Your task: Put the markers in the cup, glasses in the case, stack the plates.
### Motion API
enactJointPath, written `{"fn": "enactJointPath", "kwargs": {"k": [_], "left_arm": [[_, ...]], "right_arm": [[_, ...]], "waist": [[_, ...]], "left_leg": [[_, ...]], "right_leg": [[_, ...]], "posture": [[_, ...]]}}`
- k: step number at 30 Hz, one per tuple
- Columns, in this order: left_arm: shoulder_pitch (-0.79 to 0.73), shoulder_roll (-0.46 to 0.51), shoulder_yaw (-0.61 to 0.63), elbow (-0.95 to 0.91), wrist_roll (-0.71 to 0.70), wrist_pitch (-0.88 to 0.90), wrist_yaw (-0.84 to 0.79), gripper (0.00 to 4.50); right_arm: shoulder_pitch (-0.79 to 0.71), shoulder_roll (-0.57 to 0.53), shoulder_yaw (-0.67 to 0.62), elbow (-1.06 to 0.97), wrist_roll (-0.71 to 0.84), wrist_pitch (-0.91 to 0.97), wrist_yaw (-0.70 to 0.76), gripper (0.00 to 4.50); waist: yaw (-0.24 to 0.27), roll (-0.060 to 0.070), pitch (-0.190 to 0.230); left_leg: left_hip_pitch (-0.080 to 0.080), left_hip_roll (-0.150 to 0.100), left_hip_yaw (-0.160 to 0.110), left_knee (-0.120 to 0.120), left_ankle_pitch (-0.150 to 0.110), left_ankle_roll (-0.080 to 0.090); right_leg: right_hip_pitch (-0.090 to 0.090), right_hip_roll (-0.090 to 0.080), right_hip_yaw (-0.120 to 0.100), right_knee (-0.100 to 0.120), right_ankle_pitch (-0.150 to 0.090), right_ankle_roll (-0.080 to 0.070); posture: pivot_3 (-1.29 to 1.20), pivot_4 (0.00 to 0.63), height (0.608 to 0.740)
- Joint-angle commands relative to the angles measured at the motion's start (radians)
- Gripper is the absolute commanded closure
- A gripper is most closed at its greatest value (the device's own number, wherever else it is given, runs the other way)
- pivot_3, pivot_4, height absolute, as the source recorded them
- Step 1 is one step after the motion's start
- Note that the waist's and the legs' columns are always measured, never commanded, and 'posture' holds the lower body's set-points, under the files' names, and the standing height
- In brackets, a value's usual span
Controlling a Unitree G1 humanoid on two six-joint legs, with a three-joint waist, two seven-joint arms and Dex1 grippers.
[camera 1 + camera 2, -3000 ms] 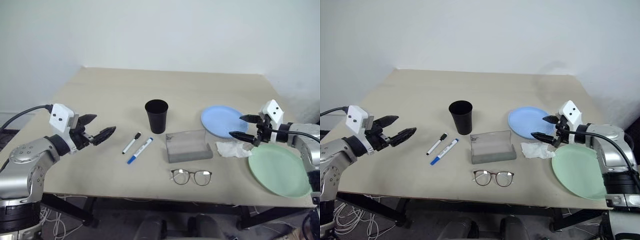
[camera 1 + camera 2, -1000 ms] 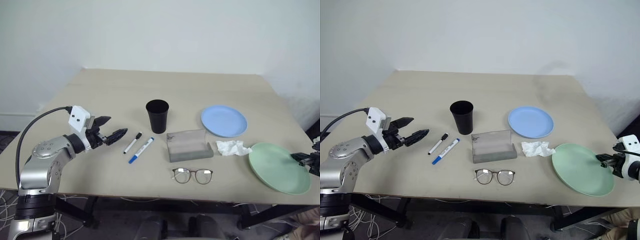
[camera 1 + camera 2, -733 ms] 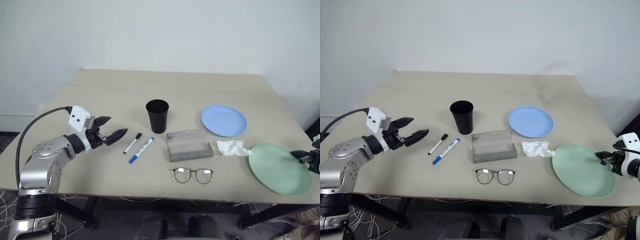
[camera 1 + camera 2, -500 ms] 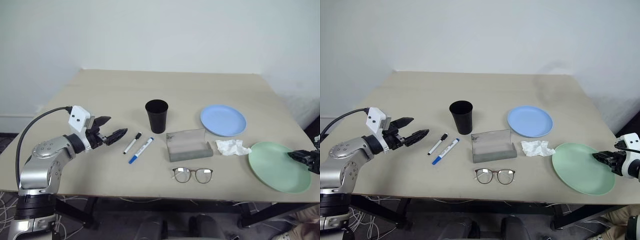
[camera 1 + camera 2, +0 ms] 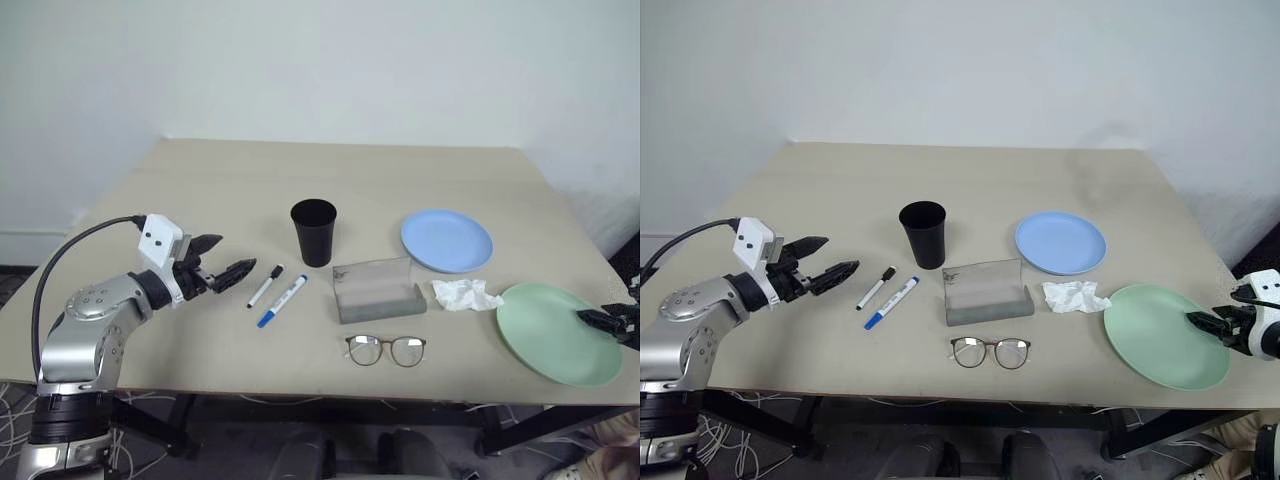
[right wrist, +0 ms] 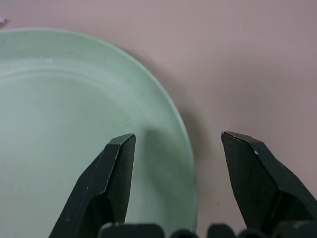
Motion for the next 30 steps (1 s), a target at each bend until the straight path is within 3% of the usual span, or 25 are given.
{"fn": "enactJointPath", "kwargs": {"k": [1, 8, 21, 30], "left_arm": [[0.000, 0.002, 0.033, -0.043, -0.015, -0.004, 0.008, 0.00], [0.007, 0.000, 0.032, -0.046, -0.017, -0.004, 0.014, 0.00], [0.001, 0.001, 0.023, -0.039, -0.015, -0.009, 0.013, 0.00], [0.000, 0.003, 0.019, -0.035, -0.007, -0.014, 0.014, 0.00]], "right_arm": [[-0.040, -0.036, -0.005, 0.022, -0.011, -0.023, -0.005, 2.09], [-0.056, -0.040, 0.000, 0.052, -0.022, -0.033, -0.009, 4.49], [-0.090, -0.056, -0.024, 0.076, 0.005, 0.001, 0.014, 4.49], [-0.169, -0.104, -0.132, 0.129, 0.086, 0.070, -0.004, 4.49]], "waist": [[0.000, 0.000, 0.000], [-0.001, -0.001, 0.000], [-0.006, -0.001, 0.000], [-0.006, 0.000, 0.000]], "left_leg": [[0.000, 0.000, 0.000, 0.000, 0.000, 0.000], [0.000, 0.000, 0.001, 0.000, 0.000, 0.000], [0.001, 0.000, 0.004, 0.001, 0.001, 0.002], [0.000, 0.000, 0.004, 0.000, 0.001, 0.003]], "right_leg": [[0.000, 0.000, 0.000, 0.000, 0.000, 0.000], [0.000, 0.000, 0.001, 0.000, 0.000, 0.000], [0.000, -0.001, 0.003, -0.001, 0.000, 0.001], [-0.001, -0.001, 0.004, -0.001, 0.001, 0.002]], "posture": [[0.00, 0.000, 0.738], [0.00, 0.000, 0.738], [0.00, 0.000, 0.738], [0.00, 0.000, 0.738]]}}
